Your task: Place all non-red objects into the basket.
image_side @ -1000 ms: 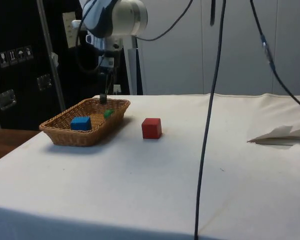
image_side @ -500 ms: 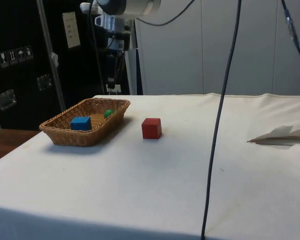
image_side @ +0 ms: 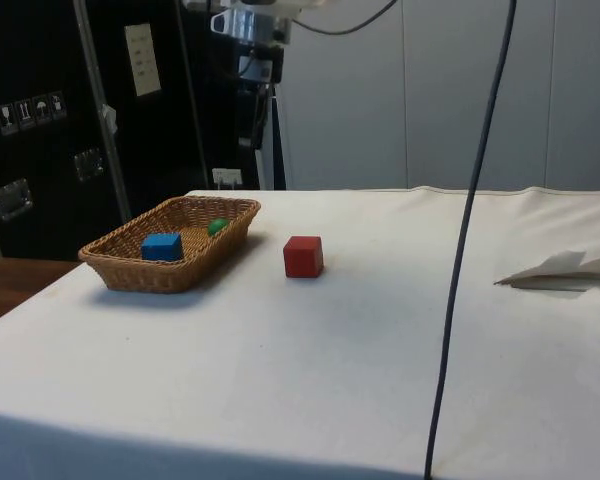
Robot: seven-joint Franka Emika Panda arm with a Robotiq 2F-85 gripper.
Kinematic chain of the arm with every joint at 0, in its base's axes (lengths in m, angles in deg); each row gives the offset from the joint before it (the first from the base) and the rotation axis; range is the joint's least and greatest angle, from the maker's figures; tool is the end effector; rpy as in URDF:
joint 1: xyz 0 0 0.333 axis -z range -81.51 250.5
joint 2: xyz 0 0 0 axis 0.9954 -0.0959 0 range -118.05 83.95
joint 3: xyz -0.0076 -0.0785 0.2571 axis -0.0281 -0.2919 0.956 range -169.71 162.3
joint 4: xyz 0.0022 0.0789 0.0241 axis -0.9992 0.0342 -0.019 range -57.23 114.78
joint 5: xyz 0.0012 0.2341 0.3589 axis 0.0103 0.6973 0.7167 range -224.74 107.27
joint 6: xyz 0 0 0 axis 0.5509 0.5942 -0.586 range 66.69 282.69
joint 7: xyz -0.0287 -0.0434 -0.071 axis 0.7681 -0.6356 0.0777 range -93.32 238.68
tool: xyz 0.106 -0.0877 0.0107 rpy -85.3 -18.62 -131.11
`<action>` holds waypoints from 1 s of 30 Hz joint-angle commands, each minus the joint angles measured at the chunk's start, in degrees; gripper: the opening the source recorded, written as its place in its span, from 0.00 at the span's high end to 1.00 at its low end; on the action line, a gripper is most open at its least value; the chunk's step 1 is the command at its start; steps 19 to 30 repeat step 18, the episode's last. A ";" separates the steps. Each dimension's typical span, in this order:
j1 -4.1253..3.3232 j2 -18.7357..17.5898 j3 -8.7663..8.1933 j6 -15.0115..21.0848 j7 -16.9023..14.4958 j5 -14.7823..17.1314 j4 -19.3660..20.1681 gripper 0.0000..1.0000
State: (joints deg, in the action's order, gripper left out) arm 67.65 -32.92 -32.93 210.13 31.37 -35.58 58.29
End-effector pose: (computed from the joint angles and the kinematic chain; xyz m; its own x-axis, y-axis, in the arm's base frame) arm 0.6021 -0.1311 0.2234 0.9503 0.2216 0.2188 0.2316 -0.9726 -0.0209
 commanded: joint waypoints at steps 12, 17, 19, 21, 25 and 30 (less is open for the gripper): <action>-0.57 4.98 -0.69 3.78 2.41 -7.05 7.33 0.00; -0.46 6.88 -0.40 4.76 3.95 -10.89 9.68 0.00; -0.11 7.10 -0.06 3.95 2.98 -9.51 9.57 0.00; -0.11 7.10 -0.06 3.95 2.98 -9.51 9.57 0.00; -0.11 7.10 -0.06 3.95 2.98 -9.51 9.57 0.00; -0.11 7.10 -0.06 3.95 2.98 -9.51 9.57 0.00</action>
